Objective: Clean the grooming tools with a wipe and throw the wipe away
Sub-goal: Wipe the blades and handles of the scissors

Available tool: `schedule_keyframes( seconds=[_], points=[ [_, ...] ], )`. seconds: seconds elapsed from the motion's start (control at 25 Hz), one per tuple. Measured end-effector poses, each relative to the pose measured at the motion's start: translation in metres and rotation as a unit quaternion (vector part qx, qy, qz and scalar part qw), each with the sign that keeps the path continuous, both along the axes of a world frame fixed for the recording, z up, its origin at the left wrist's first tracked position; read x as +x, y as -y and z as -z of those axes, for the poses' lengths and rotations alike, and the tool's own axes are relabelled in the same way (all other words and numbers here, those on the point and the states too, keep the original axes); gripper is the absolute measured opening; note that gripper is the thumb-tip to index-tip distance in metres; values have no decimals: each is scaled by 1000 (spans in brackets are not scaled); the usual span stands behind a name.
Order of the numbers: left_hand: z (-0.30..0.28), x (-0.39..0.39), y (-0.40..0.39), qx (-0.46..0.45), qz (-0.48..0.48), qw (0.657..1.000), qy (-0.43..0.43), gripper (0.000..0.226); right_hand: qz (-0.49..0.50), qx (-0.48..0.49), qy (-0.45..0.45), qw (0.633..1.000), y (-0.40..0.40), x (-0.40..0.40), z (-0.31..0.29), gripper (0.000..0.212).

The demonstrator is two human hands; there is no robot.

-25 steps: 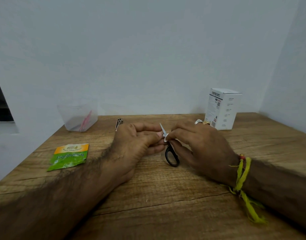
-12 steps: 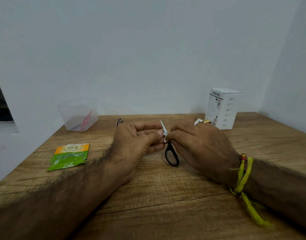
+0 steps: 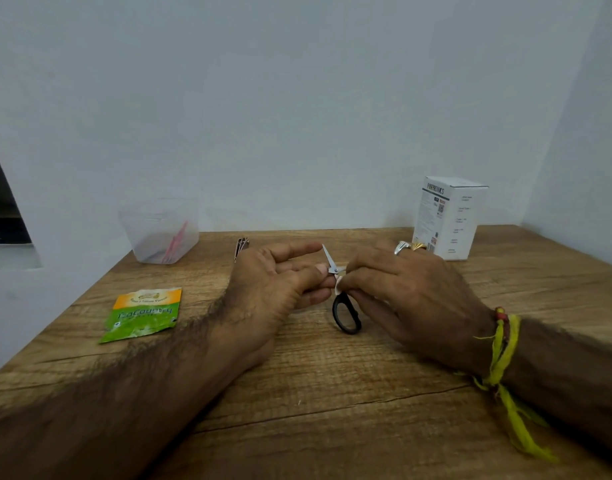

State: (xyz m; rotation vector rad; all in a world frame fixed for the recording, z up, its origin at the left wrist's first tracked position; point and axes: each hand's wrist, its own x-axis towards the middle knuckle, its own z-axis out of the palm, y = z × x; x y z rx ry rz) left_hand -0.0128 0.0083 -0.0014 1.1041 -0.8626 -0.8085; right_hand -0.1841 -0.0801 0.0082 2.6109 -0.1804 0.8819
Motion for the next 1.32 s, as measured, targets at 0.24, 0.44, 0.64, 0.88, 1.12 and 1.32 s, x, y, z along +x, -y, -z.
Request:
schedule_keyframes(
  seconds=[0.24,0.44,0.64,0.88,1.12,1.32],
  points=[
    [0,0,0,-9,9,1000,4,25,3,-15,45,999,1,-1,-2,15],
    [0,-1,0,-14,6,1000,15,25,-3,-12,33,999,0,4,1,14],
    [-1,1,0,-9,3,1000,14,25,3,17,34,999,4,3,2,13],
    [-2,2,-1,7,24,1000,-3,28,0,29,16,999,6,-2,2,20],
    [-1,2,-1,8,11,1000,1,20,-24,40,34,998,3,-5,1,15],
    [-1,4,0,8,-6,1000,-14,19,-29,40,62,997,0,-5,5,17]
  ],
)
